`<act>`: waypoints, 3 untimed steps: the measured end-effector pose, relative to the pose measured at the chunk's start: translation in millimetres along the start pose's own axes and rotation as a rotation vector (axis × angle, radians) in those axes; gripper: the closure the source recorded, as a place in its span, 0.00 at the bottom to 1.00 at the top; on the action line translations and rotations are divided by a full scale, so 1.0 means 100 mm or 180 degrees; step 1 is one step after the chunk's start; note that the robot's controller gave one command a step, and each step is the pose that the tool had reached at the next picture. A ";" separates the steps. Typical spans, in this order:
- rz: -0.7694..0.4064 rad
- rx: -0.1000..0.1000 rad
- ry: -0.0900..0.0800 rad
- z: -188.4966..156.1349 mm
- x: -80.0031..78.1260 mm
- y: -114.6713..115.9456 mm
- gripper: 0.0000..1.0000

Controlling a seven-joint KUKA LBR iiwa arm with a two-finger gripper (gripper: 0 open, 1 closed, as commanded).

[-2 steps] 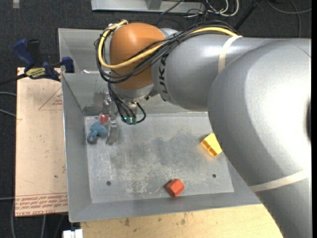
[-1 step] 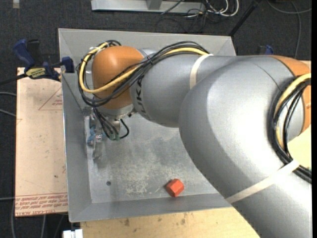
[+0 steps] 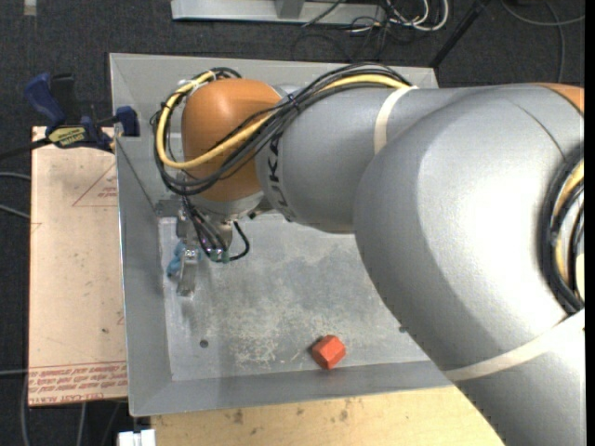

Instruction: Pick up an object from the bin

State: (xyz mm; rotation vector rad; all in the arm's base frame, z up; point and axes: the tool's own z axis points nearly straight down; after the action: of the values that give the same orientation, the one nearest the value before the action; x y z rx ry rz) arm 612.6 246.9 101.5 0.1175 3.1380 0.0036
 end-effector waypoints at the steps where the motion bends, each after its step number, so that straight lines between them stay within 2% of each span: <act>1: 0.0466 0.0002 0.0002 0.01 -0.01 -0.04 0.00; 2: 0.0270 0.0008 0.0006 0.33 -0.06 0.03 0.00; 3: 0.0275 0.0003 0.0004 0.33 -0.07 0.03 0.00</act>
Offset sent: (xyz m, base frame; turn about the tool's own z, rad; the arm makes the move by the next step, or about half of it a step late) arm 0.0007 -0.0044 -0.0015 0.1482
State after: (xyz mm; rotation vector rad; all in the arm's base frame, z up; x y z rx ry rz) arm 619.5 249.4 68.5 0.2529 3.1314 0.0022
